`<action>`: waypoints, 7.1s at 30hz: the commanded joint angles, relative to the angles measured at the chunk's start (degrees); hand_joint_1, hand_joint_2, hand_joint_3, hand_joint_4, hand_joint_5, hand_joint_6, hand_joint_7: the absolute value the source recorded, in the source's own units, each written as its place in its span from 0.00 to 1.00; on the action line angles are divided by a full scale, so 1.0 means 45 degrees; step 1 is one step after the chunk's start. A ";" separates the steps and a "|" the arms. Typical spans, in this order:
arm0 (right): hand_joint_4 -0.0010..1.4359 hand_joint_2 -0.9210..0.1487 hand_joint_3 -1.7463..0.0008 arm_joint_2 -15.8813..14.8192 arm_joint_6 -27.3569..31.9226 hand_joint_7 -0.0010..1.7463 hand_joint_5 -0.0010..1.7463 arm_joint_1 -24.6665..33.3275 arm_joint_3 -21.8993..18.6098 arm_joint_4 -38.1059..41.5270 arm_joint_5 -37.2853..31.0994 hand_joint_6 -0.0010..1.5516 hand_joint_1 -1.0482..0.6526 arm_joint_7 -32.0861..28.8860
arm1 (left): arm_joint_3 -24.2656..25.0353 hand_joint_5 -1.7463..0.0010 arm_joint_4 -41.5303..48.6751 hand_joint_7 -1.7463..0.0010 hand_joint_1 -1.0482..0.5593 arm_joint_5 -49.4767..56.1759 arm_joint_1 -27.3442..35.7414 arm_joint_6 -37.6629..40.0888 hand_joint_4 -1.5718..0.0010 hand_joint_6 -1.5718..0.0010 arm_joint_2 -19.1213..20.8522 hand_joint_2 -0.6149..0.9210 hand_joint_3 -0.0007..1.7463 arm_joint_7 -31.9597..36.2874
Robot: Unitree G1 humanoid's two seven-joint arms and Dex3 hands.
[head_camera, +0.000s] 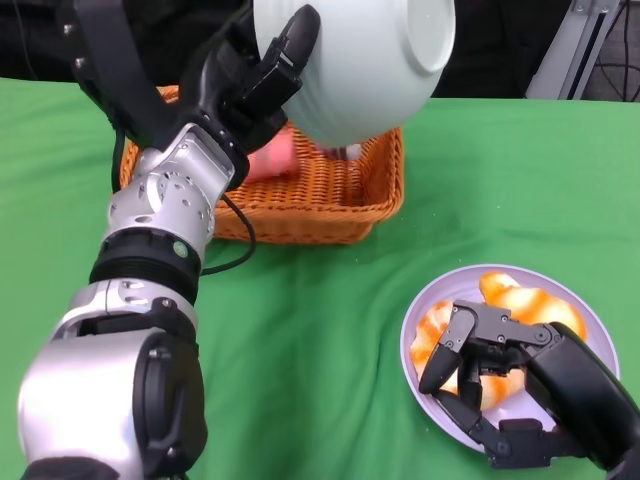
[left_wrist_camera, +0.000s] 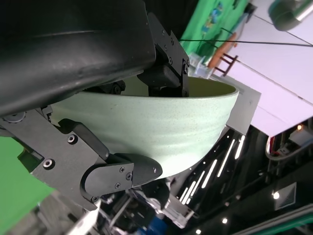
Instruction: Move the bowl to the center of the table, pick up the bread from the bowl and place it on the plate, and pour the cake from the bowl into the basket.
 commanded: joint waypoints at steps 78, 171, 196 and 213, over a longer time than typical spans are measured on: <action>0.56 0.32 0.44 -0.0188 0.0091 0.88 1.00 -0.0169 -0.0485 -0.0187 0.0595 0.39 0.48 -0.0112 | -0.3688 0.00 -0.6633 0.10 0.54 0.8597 0.8457 -1.6287 0.52 0.59 0.4896 0.76 0.62 -0.1380; 0.49 0.27 0.46 -0.0081 0.0656 0.87 1.00 -0.0498 -0.0944 -0.0505 0.1554 0.39 0.47 0.0083 | -0.6532 0.95 -1.1552 0.98 0.10 0.0463 1.1886 -0.6202 0.72 0.75 0.8820 1.00 0.15 -0.6523; 0.56 0.40 0.40 -0.0004 0.5509 0.71 0.86 -0.1865 -0.2476 -0.3351 0.5721 0.46 0.47 -0.0169 | -0.3237 0.24 -1.4072 0.49 0.54 -0.0521 1.2179 -0.2183 0.52 0.44 0.4731 0.90 0.31 -0.3443; 0.56 0.40 0.45 -0.0141 0.7201 0.70 0.85 -0.1547 -0.2611 -0.5284 0.6257 0.46 0.42 -0.0600 | -0.2953 0.17 -1.5819 0.38 0.48 -0.0385 1.2451 -0.0694 0.52 0.50 0.4999 0.89 0.31 -0.3076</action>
